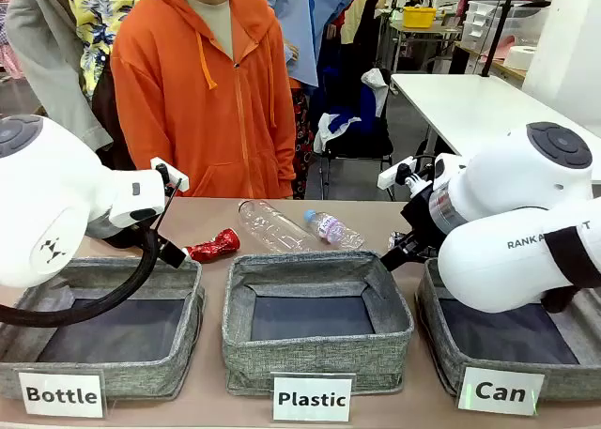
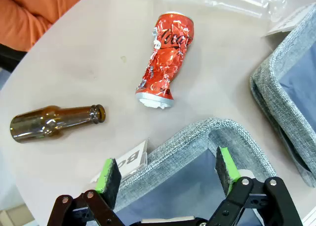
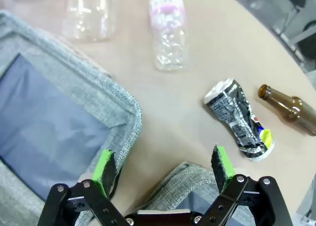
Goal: Sort the can waste into the basket.
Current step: Pick up the can waste from the table and place it in the right Fabric basket.
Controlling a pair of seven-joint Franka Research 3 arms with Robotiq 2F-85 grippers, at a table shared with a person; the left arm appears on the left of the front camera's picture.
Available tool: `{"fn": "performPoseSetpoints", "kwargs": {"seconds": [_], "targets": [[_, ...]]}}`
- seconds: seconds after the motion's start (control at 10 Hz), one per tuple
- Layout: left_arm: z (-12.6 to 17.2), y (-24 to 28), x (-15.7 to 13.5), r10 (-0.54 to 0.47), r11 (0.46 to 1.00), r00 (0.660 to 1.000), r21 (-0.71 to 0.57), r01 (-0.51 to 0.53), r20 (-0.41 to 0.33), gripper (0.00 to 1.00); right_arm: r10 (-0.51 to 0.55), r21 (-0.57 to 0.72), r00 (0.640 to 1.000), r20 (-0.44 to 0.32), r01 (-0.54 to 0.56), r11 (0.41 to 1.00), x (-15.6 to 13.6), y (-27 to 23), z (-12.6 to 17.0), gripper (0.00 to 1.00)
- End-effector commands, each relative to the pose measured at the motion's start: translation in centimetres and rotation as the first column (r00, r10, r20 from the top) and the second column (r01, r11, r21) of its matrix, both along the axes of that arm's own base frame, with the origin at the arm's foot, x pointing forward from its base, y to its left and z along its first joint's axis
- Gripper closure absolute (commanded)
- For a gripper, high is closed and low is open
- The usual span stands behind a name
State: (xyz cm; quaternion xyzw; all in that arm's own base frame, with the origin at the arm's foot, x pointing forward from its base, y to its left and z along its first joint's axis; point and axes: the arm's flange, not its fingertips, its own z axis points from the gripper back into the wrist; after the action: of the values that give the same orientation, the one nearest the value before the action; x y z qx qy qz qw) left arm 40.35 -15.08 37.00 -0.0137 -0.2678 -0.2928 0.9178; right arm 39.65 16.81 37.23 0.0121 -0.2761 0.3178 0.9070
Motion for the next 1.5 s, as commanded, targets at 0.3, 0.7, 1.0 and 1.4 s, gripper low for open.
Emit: {"fn": "performPoseSetpoints", "kwargs": {"seconds": [0.3, 0.7, 1.0, 1.4], "targets": [[0.01, 0.00, 0.00, 0.000, 1.000, 1.000, 0.000, 0.000, 0.000, 0.00, 0.000, 0.000, 1.000, 0.000, 0.000, 1.000, 0.00, 0.00, 0.00, 0.00], [0.01, 0.00, 0.00, 0.000, 1.000, 1.000, 0.000, 0.000, 0.000, 0.00, 0.000, 0.000, 1.000, 0.000, 0.000, 1.000, 0.00, 0.00, 0.00, 0.00], [0.01, 0.00, 0.00, 0.000, 1.000, 1.000, 0.000, 0.000, 0.000, 0.00, 0.000, 0.000, 1.000, 0.000, 0.000, 1.000, 0.00, 0.00, 0.00, 0.00], [0.01, 0.00, 0.00, 0.000, 1.000, 1.000, 0.000, 0.000, 0.000, 0.00, 0.000, 0.000, 1.000, 0.000, 0.000, 1.000, 0.00, 0.01, 0.00, 0.00]]}}
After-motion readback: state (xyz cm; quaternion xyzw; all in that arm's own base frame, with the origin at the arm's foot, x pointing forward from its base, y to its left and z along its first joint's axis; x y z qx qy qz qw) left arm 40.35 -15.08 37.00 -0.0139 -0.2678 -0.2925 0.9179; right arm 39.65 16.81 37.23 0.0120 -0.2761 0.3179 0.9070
